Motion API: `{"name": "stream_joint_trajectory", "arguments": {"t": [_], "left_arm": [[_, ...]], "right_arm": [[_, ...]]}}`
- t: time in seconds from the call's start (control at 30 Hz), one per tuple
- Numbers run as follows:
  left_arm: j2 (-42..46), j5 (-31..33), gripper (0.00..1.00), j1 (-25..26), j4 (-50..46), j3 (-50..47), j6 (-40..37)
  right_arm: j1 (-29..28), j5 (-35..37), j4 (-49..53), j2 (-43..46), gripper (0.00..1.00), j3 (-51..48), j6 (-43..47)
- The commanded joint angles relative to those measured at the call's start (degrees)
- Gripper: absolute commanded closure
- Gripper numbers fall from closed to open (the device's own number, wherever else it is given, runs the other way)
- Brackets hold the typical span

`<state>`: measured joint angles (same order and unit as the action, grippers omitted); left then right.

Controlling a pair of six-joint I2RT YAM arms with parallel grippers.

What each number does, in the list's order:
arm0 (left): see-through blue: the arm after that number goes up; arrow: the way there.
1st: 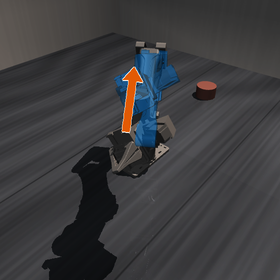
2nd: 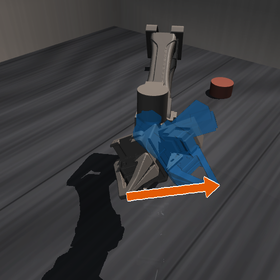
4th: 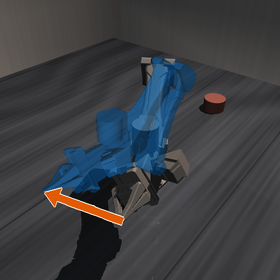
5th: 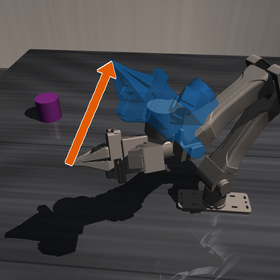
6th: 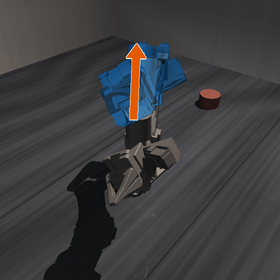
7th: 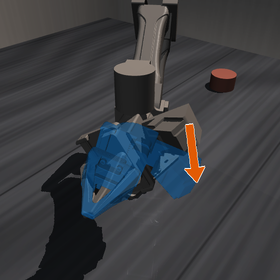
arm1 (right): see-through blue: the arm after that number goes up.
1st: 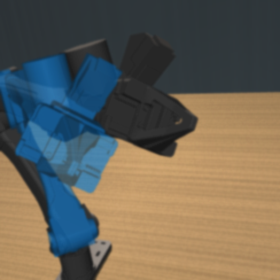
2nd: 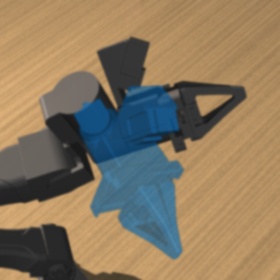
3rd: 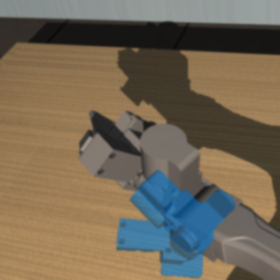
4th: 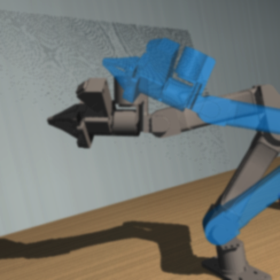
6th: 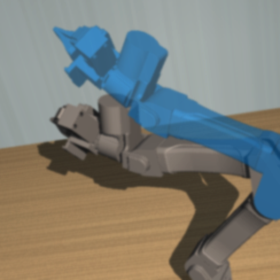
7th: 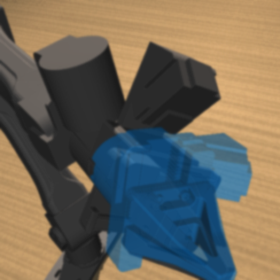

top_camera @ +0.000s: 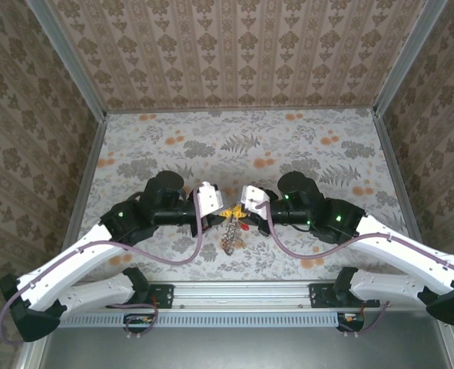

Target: Put the keys on the keyring

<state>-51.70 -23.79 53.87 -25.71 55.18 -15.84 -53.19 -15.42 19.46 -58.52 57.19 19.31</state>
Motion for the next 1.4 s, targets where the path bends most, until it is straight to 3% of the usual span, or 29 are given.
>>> {"name": "stream_joint_trajectory", "arguments": {"t": [0.0, 0.1, 0.2, 0.63, 0.7, 0.8, 0.87, 1.27, 1.37], "left_arm": [[4.9, -7.8, 1.0, -2.6, 6.1, -3.0, 4.1], [8.2, -13.9, 1.0, -5.9, 12.5, -5.9, 7.8], [9.6, -18.0, 1.0, -7.4, 16.4, -7.1, 9.8], [9.5, -22.9, 1.0, -8.2, 25.1, -9.8, 13.1], [9.2, -23.3, 1.0, -8.5, 25.5, -9.8, 13.1], [9.0, -24.0, 1.0, -8.9, 26.1, -9.7, 13.2], [9.1, -24.5, 1.0, -9.2, 26.5, -9.7, 13.4], [9.4, -26.4, 1.0, -9.8, 26.9, -9.5, 13.6], [9.5, -26.6, 1.0, -9.9, 26.9, -9.6, 13.5]], "right_arm": [[-0.3, -1.5, -4.8, 2.9, 0.85, -1.4, -1.1], [-0.2, -2.3, -5.2, 3.9, 0.78, -2.5, -1.9], [-0.3, -3.2, -5.5, 4.4, 0.78, -2.8, -2.3], [-0.3, -8.7, -12.0, 7.8, 0.73, -3.8, -4.1], [-0.2, -9.1, -12.3, 7.9, 0.77, -3.8, -4.4], [-0.2, -8.7, -11.0, 7.2, 0.9, -3.5, -4.1], [-0.1, -8.6, -10.5, 6.6, 0.9, -3.5, -4.1], [0.1, -4.6, -12.7, 7.6, 0.65, -4.4, -5.0], [0.2, -4.0, -12.7, 8.2, 0.63, -4.6, -5.2]]}}
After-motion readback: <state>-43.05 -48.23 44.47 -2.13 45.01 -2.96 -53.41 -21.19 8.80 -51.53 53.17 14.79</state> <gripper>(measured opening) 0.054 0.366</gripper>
